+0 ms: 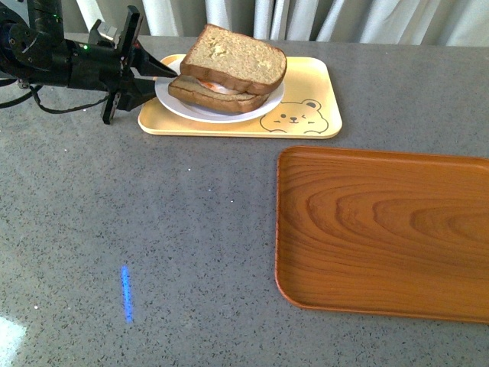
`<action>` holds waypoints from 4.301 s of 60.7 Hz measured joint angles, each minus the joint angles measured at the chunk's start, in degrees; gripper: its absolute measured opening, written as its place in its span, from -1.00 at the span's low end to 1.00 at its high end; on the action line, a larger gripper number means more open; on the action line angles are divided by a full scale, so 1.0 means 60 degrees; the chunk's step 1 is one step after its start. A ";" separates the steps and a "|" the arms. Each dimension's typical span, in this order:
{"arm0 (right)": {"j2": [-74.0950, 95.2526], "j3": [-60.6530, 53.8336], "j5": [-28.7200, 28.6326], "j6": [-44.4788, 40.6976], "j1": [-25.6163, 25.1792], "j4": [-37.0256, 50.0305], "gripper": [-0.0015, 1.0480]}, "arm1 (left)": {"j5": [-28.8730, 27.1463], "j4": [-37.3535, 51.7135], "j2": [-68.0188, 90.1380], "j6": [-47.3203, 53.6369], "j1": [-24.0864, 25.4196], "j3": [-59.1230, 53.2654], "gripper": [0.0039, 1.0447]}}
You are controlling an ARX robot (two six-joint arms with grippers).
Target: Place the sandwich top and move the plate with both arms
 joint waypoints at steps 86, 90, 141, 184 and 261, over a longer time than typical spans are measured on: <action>-0.0004 0.0000 -0.0004 0.0000 0.0000 0.0000 0.82 | -0.7049 0.8535 -0.9712 0.7960 0.0856 -1.2837 -0.98; -0.0004 0.0000 -0.0004 -0.0004 0.0000 0.0000 0.82 | -0.7100 0.8521 -1.0287 0.7985 0.0765 -1.3296 -0.98; -0.0004 0.0000 -0.0004 0.0000 0.0000 0.0000 0.82 | -0.7686 0.4360 -1.7318 0.8032 0.0160 -1.6345 -0.98; -0.0004 0.0000 -0.0004 -0.0004 0.0000 0.0000 0.82 | -0.7690 0.0743 -2.1285 0.8036 0.0160 -1.6440 -0.98; -0.0004 0.0000 0.0000 -0.0004 0.0000 -0.0004 0.82 | -0.7690 -0.2776 -2.4651 0.8043 0.0149 -1.6436 0.28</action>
